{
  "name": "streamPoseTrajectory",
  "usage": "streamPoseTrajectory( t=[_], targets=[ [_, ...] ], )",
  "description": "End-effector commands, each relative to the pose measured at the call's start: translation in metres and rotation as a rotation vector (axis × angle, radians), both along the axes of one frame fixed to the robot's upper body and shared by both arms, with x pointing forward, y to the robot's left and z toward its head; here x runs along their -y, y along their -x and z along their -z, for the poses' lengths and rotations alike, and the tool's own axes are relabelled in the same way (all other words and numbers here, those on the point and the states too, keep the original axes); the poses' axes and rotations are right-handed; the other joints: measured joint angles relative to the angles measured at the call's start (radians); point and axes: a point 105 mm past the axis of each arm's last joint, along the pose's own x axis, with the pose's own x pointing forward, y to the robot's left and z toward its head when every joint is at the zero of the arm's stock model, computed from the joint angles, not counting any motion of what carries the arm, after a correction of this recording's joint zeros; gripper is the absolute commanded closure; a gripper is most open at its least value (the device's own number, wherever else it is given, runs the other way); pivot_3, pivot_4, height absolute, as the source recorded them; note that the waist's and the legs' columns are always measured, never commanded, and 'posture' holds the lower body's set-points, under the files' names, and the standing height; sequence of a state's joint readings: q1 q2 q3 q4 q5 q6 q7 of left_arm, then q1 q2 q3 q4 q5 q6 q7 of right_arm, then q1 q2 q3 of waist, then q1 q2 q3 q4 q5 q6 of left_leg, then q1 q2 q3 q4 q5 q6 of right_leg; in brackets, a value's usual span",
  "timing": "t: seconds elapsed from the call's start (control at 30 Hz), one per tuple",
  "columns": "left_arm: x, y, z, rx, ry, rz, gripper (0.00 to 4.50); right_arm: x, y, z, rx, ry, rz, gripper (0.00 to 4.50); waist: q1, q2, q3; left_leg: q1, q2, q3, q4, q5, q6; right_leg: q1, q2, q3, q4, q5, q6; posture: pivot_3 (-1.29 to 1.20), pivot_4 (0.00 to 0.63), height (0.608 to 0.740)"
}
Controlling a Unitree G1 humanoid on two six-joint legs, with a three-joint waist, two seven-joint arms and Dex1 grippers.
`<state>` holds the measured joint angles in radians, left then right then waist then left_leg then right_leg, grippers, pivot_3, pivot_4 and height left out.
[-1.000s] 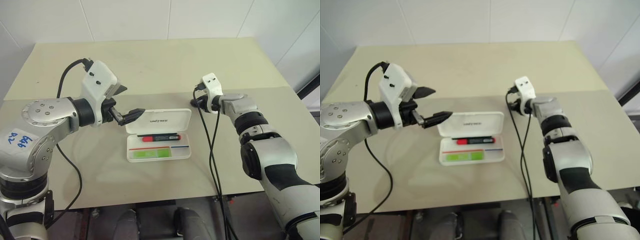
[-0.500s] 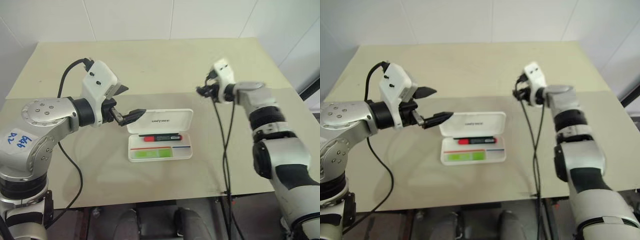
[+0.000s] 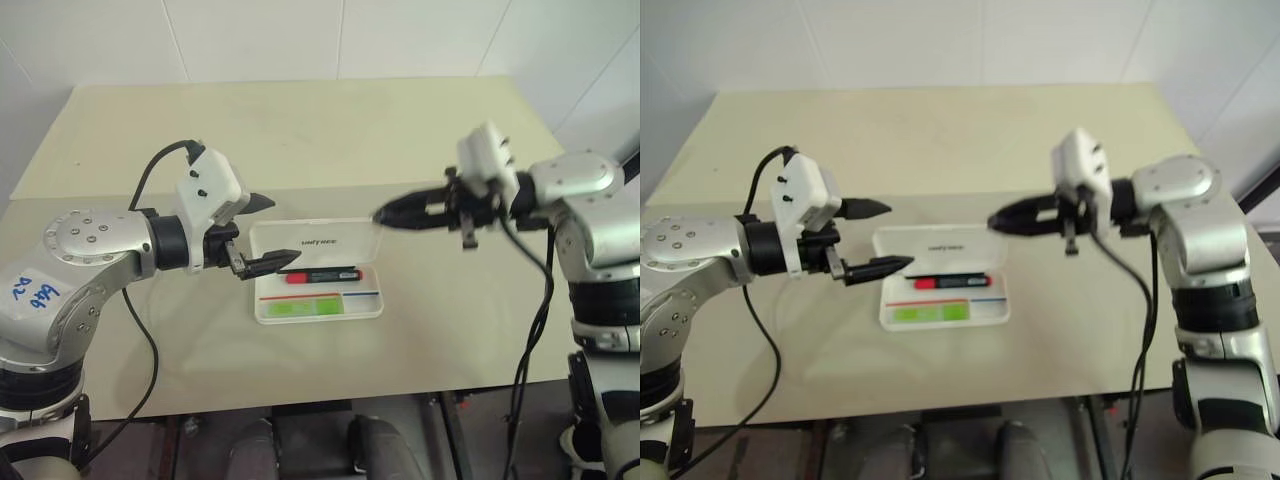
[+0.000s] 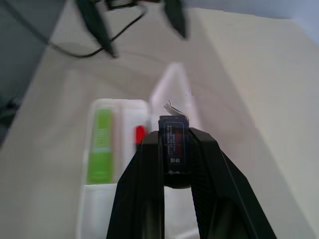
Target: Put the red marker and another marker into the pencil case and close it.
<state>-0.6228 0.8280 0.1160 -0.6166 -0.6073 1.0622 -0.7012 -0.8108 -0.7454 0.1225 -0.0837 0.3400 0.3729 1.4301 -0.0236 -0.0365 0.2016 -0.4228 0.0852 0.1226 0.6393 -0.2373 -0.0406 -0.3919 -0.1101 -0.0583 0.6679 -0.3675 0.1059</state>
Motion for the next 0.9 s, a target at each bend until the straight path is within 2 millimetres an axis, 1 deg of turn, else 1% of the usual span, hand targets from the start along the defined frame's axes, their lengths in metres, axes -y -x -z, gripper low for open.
streamPoseTrajectory(
  t=[0.03,0.17,0.23,0.37,0.57,0.63,0.7,0.77,0.8,0.9],
  targets=[
    [0.006,0.008,-0.005,0.042,-0.014,0.045,0.0,-0.009,0.011,0.02,0.023,0.083,-0.056,4.14,0.003,0.0,0.0,0.0,0.0,0.0,0.001,0.0,0.0,0.001,0.0,0.0,0.0,0.0,0.0,0.0,0.15,0.74],
    [0.007,0.011,-0.002,0.034,-0.024,0.054,0.0,-0.01,0.005,0.056,0.056,0.212,-0.048,4.14,0.005,0.0,0.0,0.0,0.0,0.0,0.003,-0.001,0.001,0.001,0.0,0.0,0.001,0.0,0.0,0.0,0.15,0.74],
    [0.007,0.011,-0.001,0.033,-0.025,0.054,0.0,-0.01,0.004,0.065,0.055,0.234,-0.054,4.14,0.005,0.0,0.0,0.0,0.0,0.0,0.002,-0.001,0.001,0.001,0.0,0.0,0.001,0.0,0.0,0.0,0.15,0.74],
    [0.007,0.013,0.0,0.03,-0.029,0.051,0.0,-0.013,-0.003,0.074,0.075,0.26,-0.054,4.14,0.005,0.0,0.0,0.0,0.0,0.0,0.003,-0.001,0.001,0.001,0.0,0.0,0.001,0.0,0.0,0.0,0.15,0.74],
    [0.006,0.014,0.001,0.027,-0.032,0.039,0.0,-0.018,-0.007,0.076,0.076,0.254,-0.06,4.14,0.004,0.0,0.0,0.0,0.0,-0.001,0.003,-0.001,0.001,0.001,0.0,0.0,0.001,0.0,0.0,0.0,0.15,0.74],
    [0.006,0.014,0.001,0.027,-0.032,0.036,0.0,-0.02,-0.008,0.076,0.072,0.252,-0.058,3.41,0.004,0.0,0.0,0.0,0.0,-0.001,0.003,-0.001,0.001,0.001,0.0,0.0,0.001,0.0,0.0,0.0,0.15,0.74],
    [0.005,0.014,0.001,0.027,-0.031,0.036,0.0,-0.021,-0.008,0.076,0.069,0.252,-0.058,2.8,0.003,0.0,0.0,0.0,0.0,-0.001,0.003,-0.001,0.001,0.001,0.0,0.0,0.001,0.0,0.0,0.0,0.15,0.74],
    [0.005,0.015,0.001,0.028,-0.031,0.033,0.0,-0.021,-0.008,0.076,0.071,0.254,-0.06,2.05,0.004,0.0,0.0,0.0,0.0,-0.001,0.003,-0.001,0.001,0.001,0.0,0.0,0.001,0.0,0.0,0.0,0.15,0.74],
    [0.004,0.015,0.001,0.028,-0.03,0.033,0.0,-0.02,-0.008,0.075,0.072,0.254,-0.061,1.75,0.004,0.0,0.0,0.0,0.0,-0.001,0.003,-0.001,0.001,0.001,0.0,0.0,0.001,0.0,0.0,0.0,0.15,0.74],
    [0.003,0.014,-0.001,0.036,-0.028,0.028,0.0,-0.019,-0.007,0.071,0.068,0.25,-0.065,0.67,0.005,0.0,0.0,0.0,0.0,-0.001,0.003,-0.001,0.001,0.001,0.0,0.0,0.001,0.0,0.0,0.0,0.15,0.74]
  ],
)
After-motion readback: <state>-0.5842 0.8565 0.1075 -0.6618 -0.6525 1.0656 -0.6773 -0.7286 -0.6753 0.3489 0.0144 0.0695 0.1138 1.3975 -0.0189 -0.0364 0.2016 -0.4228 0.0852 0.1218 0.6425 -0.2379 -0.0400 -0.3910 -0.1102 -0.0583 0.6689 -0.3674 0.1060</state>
